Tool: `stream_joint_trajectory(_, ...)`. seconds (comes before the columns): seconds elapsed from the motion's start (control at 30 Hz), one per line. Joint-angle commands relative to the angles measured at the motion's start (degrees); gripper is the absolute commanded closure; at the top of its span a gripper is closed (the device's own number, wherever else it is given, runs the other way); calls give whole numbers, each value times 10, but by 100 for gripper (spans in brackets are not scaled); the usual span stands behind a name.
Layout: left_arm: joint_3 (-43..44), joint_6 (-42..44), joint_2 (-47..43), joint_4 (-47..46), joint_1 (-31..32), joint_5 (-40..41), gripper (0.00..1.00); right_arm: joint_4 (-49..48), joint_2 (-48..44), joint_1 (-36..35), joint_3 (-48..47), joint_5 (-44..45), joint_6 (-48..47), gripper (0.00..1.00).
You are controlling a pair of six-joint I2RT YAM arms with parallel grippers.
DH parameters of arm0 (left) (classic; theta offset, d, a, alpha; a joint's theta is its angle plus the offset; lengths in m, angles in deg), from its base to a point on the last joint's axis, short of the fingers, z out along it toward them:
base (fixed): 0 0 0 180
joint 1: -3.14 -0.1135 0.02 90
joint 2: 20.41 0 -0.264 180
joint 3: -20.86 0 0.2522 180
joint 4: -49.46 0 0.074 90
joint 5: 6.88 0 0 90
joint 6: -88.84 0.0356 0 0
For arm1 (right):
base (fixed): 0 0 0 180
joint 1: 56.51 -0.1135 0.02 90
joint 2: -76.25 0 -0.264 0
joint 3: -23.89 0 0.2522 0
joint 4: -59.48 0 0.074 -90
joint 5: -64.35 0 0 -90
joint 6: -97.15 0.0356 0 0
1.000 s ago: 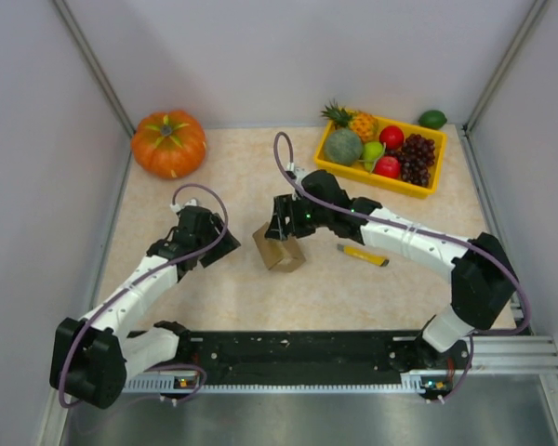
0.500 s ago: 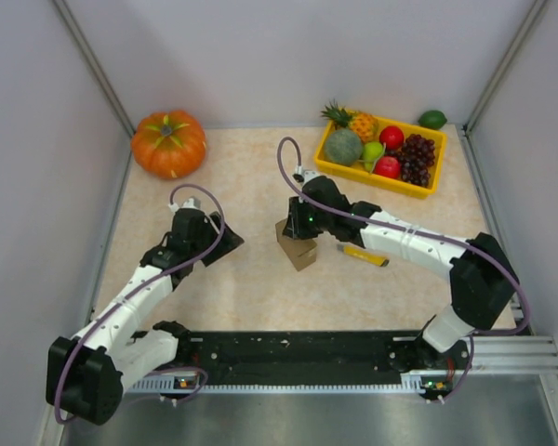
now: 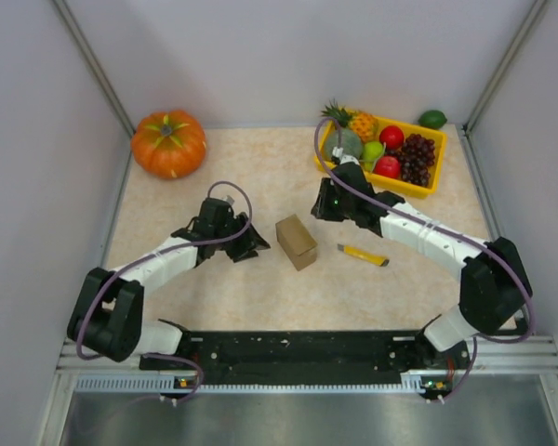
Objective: Unpack the express box
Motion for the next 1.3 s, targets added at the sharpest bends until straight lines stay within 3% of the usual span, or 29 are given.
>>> stream_joint_trajectory(0.0,48,-43,62,-77,22,-59,48,23,51,9,-19,-24,-10,74)
stream_joint_trajectory(0.3,94,-59,185,-111,28,-82,50,22,70,-2,-53,-125,-44,76)
stream_joint_trajectory(0.43,96,-44,232,-195,25,-104,53,15,59,-12,-55,-140,-46,76)
stream_joint_trajectory(0.57,84,-39,246,-210,9,-112,56,15,69,-28,-63,-147,-51,75)
stream_joint_trajectory(0.7,55,-39,220,-175,-22,-87,59,15,92,-43,-70,-146,-52,74)
stream_joint_trajectory(0.9,67,10,127,62,-45,125,59,15,109,-60,-85,-141,-51,72)
stream_joint_trajectory(0.97,67,19,92,90,-45,191,55,16,122,-63,-94,-142,-51,71)
stream_joint_trajectory(1.07,63,34,49,109,-47,211,51,17,127,-70,-105,-139,-50,68)
stream_joint_trajectory(1.27,63,79,-2,68,-48,124,43,25,116,-77,-98,-76,-76,54)
